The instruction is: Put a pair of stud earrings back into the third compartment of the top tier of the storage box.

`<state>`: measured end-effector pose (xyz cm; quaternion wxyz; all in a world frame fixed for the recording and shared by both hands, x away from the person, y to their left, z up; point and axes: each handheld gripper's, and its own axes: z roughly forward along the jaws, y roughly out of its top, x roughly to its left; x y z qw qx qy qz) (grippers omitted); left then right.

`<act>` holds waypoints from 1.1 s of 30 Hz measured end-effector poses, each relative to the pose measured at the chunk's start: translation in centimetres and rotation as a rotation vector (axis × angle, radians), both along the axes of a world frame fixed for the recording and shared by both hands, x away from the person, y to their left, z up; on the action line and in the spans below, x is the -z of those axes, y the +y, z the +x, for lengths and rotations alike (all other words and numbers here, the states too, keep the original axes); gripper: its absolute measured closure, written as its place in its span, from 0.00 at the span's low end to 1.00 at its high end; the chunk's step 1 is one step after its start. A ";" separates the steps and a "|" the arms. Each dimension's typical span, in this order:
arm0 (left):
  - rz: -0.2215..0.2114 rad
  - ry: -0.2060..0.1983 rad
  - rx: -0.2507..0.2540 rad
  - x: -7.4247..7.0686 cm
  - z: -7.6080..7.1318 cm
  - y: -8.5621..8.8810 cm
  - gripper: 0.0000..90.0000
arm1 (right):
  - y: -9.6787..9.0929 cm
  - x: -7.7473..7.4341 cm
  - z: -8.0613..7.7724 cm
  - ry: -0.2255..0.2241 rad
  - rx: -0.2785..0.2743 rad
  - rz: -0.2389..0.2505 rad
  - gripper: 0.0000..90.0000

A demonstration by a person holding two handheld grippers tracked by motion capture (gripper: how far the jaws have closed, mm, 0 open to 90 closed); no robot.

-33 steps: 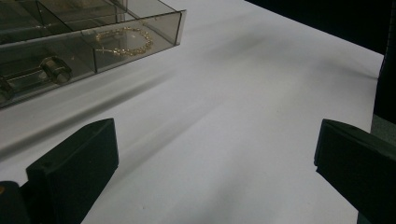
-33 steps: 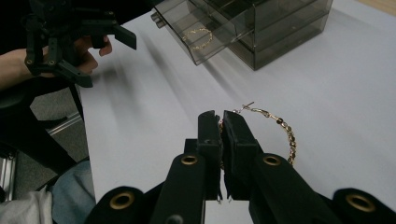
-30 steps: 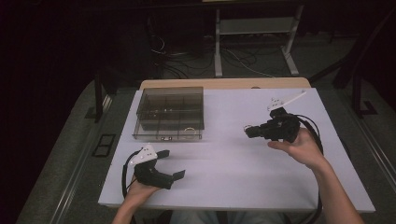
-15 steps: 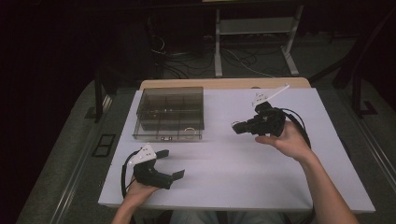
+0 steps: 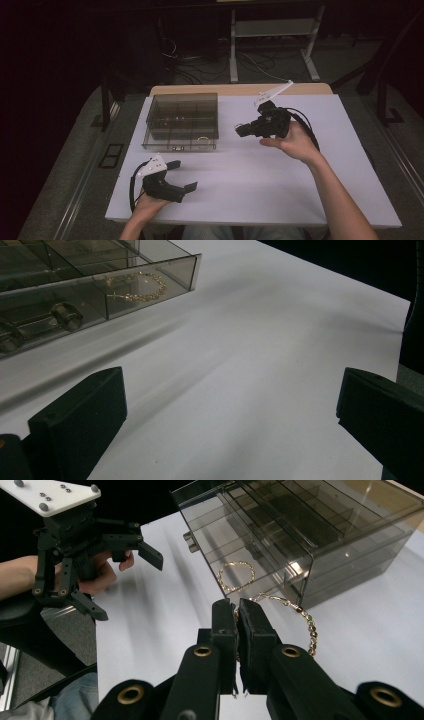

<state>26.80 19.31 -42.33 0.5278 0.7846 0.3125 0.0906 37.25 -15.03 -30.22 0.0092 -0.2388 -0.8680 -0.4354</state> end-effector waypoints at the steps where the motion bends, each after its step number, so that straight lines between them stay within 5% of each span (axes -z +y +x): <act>1: 0.000 0.001 0.001 0.0 0.0 0.0 0.00 | 0.3 -0.1 0.2 -0.002 -0.001 0.002 0.95; 12: -0.004 0.004 -0.001 0.0 -0.1 0.0 0.00 | 2.3 -1.1 1.1 -0.011 -0.017 0.010 0.95; 33: -0.006 0.003 0.001 0.0 -0.1 0.0 0.00 | 5.4 -0.3 3.3 -0.010 -0.017 0.039 0.95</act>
